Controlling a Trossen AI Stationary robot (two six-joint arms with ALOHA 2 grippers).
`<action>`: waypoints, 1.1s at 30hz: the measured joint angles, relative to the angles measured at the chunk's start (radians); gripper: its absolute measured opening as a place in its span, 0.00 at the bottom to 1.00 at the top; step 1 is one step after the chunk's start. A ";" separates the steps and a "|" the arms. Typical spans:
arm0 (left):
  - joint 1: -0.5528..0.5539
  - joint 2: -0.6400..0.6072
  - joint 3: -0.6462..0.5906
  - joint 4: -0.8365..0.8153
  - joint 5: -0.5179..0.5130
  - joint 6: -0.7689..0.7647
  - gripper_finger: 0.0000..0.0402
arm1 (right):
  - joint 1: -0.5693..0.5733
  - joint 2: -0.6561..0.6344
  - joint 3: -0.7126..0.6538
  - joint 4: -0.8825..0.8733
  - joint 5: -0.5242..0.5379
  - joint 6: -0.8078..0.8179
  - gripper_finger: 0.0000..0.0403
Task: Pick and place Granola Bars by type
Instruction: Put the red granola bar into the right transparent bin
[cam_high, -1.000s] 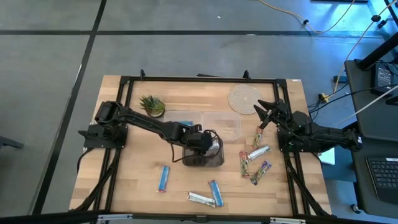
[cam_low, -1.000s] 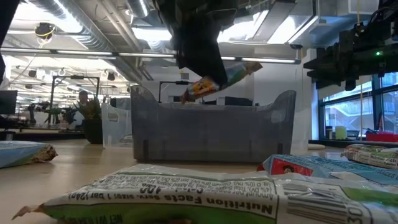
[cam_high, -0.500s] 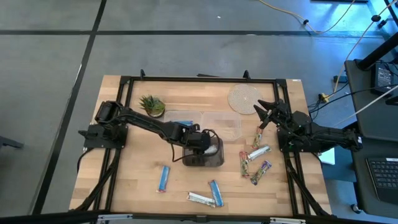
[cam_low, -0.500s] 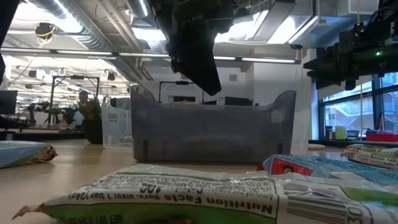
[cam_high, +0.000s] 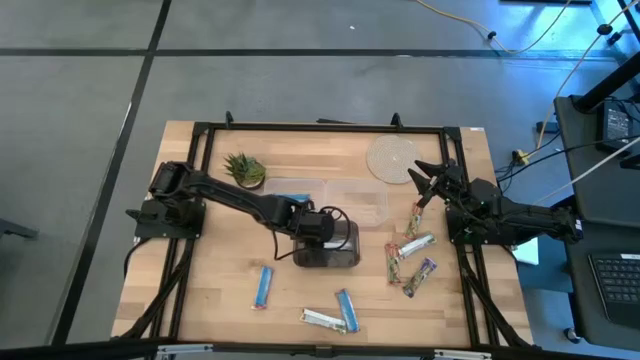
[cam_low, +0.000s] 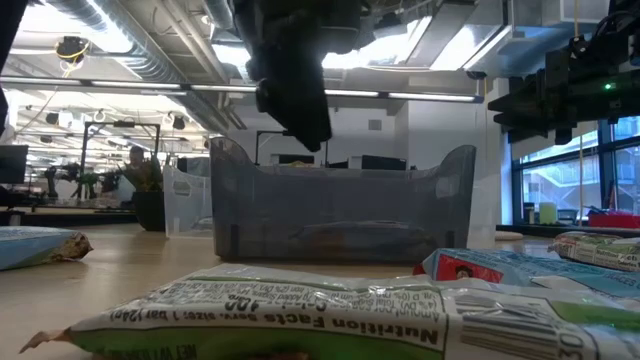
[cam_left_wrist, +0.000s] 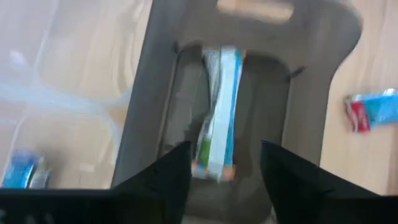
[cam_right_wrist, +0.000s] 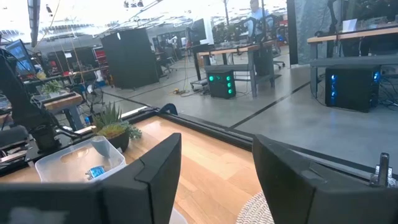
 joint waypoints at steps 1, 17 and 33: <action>-0.004 -0.002 0.000 -0.003 0.000 -0.003 0.49 | 0.000 0.000 0.000 0.000 0.000 0.000 0.50; -0.038 -0.159 -0.002 -0.113 -0.166 -0.104 0.63 | 0.000 -0.002 0.023 0.027 -0.108 0.054 0.50; -0.043 -0.505 -0.011 -0.112 -0.431 0.139 0.63 | 0.000 0.251 0.479 -0.531 -0.098 0.314 0.50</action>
